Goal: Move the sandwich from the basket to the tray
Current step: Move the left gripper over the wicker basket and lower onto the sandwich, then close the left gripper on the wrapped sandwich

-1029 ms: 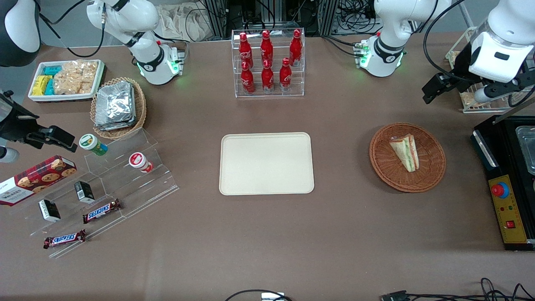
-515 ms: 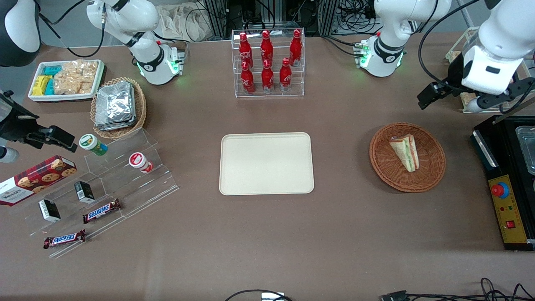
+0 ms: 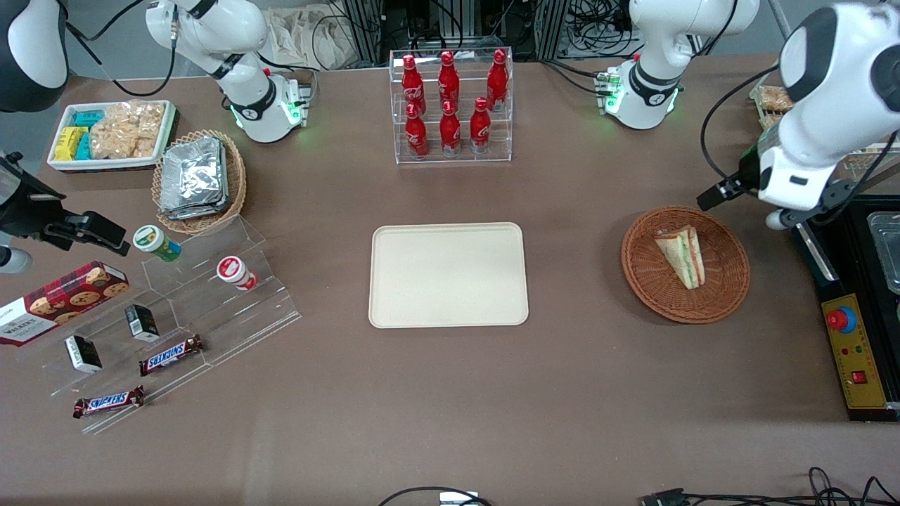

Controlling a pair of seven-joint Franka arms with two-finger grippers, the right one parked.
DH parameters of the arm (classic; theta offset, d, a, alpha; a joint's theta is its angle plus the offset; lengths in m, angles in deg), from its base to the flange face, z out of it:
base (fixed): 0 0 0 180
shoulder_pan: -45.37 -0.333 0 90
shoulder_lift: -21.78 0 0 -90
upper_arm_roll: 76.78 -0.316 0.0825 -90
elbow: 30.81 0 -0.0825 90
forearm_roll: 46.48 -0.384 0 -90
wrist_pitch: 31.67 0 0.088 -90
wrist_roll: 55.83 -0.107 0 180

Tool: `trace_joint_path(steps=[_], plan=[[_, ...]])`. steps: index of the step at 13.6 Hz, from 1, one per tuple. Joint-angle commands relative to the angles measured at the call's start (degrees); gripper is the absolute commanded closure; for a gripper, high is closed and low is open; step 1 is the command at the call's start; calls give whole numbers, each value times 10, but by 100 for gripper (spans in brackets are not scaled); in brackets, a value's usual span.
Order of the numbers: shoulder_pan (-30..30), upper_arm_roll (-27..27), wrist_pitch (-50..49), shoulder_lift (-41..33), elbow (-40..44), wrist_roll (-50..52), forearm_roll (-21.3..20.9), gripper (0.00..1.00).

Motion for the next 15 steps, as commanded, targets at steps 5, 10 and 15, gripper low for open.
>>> trace_joint_path(steps=[5, 10, 15], plan=[[1, -4, 235, 42, -159, 2, -34, 1], [1, -34, 332, 114, -185, 2, -91, 1], [1, -38, 390, 166, -185, 2, -94, 5]])
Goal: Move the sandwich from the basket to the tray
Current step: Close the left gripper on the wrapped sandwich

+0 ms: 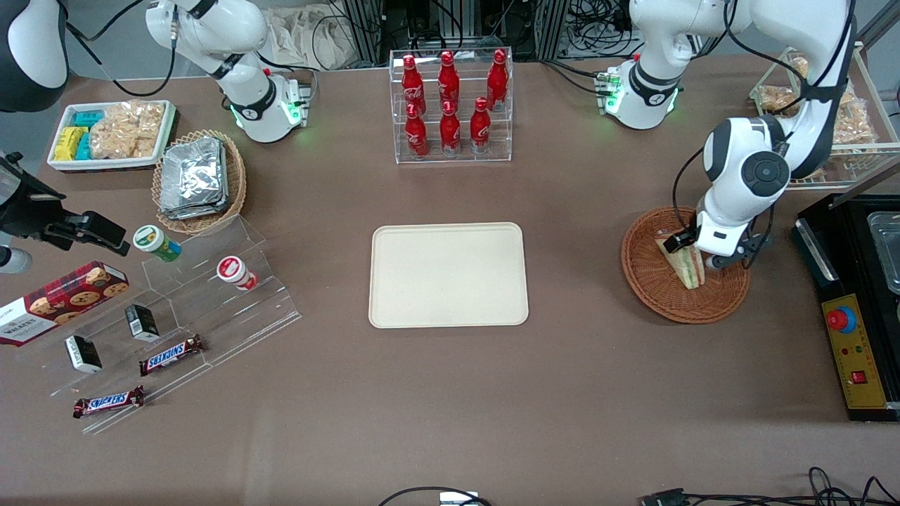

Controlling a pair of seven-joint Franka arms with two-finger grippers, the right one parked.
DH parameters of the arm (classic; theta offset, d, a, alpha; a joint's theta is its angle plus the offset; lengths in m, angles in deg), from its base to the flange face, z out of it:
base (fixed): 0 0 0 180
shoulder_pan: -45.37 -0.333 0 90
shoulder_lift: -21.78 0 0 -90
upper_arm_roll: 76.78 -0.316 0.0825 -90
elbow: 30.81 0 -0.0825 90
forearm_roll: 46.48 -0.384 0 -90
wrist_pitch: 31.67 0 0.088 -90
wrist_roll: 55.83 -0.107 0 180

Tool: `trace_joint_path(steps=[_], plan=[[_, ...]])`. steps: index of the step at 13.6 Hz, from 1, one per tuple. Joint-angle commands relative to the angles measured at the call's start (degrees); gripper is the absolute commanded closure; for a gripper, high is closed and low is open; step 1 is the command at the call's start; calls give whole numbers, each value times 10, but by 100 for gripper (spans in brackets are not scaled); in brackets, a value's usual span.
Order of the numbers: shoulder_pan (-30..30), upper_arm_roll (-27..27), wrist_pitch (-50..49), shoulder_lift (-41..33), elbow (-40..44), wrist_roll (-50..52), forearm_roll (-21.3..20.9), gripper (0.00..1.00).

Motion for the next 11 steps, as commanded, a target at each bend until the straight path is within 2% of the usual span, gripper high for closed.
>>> trace_joint_path(steps=[1, 2, 3, 4, 6, 9, 11], plan=[[1, -3, 35, 24, -1, 3, -13, 9], [0, -3, 40, 28, 0, 3, -13, 21], [1, -3, 40, 29, 0, 3, -13, 45], [1, -3, 40, 29, 1, 3, -13, 65], [1, -3, 38, 26, 2, 3, -13, 88], [1, -7, 1, -2, 5, -1, -13, 91], [2, -6, -76, -51, 20, -17, -13, 91]])
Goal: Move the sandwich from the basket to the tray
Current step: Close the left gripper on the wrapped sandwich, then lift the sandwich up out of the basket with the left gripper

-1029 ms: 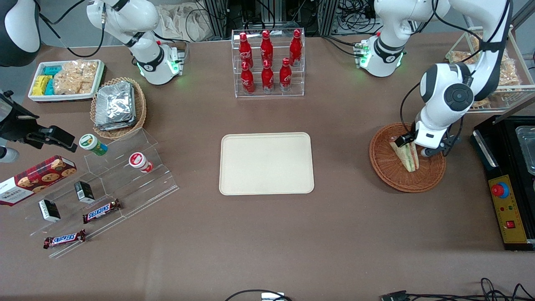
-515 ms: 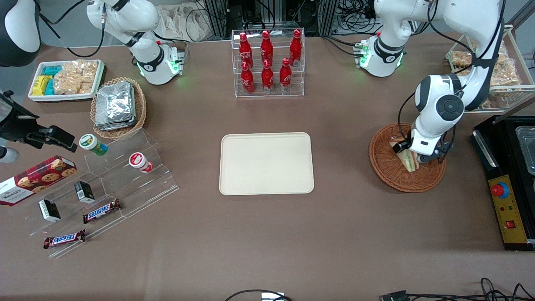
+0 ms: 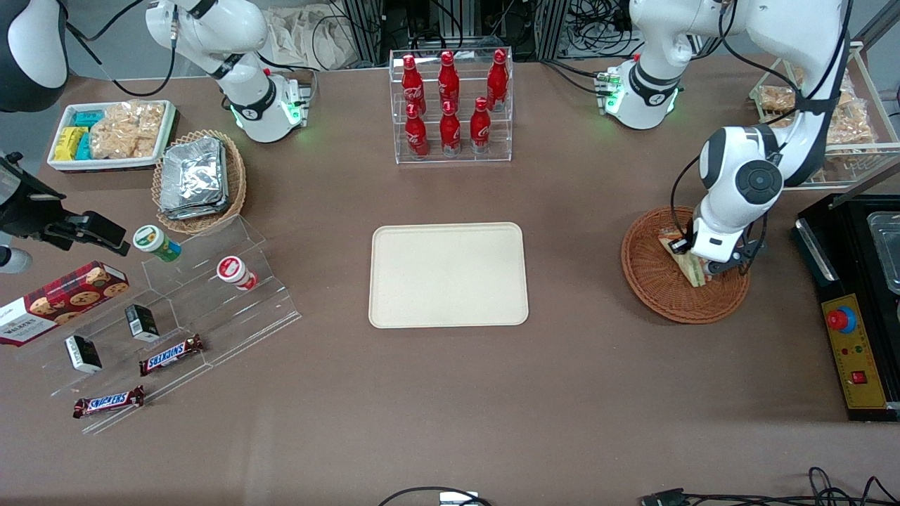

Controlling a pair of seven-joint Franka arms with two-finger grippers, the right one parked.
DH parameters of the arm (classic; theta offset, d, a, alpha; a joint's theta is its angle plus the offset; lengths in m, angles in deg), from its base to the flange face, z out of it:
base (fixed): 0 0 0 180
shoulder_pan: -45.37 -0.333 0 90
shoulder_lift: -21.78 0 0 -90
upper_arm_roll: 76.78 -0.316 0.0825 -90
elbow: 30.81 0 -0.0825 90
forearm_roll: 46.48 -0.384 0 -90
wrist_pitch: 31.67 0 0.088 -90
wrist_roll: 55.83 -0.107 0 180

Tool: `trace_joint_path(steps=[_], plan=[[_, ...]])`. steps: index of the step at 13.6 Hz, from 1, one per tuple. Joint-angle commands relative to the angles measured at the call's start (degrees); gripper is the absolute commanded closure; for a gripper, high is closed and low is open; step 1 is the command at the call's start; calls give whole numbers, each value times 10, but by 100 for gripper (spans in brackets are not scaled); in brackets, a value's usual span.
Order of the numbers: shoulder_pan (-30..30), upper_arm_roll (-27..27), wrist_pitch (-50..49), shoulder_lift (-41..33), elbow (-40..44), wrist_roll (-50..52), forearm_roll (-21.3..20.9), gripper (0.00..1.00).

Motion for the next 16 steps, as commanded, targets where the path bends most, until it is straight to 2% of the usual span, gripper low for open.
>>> trace_joint_path(steps=[1, 4, 6, 8, 11, 14, 16], plan=[[2, -4, -127, -89, 29, -34, -11, 91], [3, -2, -308, -156, 122, -68, -4, 91], [8, 1, -452, -155, 247, -107, 19, 91], [9, 3, -553, -135, 358, -162, 39, 90], [11, 33, -609, -120, 443, -175, 58, 90], [11, 91, -609, -120, 452, -167, 78, 87], [10, 148, -608, -107, 455, -164, 93, 86]])
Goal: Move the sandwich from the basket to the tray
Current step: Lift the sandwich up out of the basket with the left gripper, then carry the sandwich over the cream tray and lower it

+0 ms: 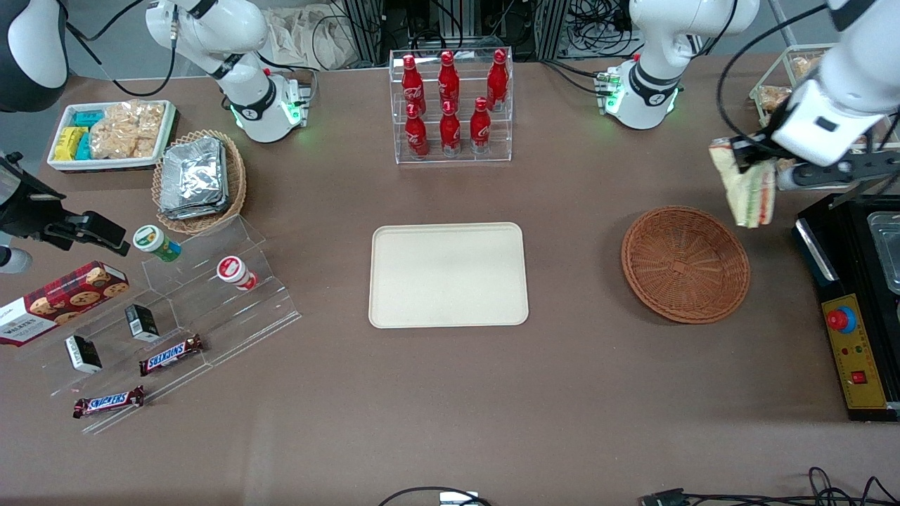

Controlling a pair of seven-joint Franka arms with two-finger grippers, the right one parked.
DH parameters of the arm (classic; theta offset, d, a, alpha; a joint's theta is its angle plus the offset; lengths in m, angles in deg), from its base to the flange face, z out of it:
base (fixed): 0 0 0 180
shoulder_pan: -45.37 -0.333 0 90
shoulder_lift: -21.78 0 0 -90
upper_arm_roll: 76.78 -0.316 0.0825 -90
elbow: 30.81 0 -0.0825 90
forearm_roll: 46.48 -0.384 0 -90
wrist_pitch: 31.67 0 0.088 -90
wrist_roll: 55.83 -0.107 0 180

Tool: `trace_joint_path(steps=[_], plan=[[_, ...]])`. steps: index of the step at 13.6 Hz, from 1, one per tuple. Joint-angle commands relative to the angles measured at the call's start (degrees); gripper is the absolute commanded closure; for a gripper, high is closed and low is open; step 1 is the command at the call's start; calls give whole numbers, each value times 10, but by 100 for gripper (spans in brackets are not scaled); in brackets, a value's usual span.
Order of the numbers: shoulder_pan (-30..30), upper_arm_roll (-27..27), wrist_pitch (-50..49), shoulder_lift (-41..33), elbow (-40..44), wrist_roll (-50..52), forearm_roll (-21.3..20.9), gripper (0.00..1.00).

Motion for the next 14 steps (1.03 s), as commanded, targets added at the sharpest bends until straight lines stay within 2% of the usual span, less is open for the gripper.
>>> trace_joint_path(steps=[1, 3, 6, 10, 14], plan=[[0, 66, -17, 35, 35, 3, 22, 86], [0, 113, -17, 66, 65, 52, 47, 86], [0, 198, -8, 124, 103, 134, 40, 86], [0, 209, 74, 146, 63, 140, 32, 84], [0, 222, 220, 164, -35, 143, 12, 83]])
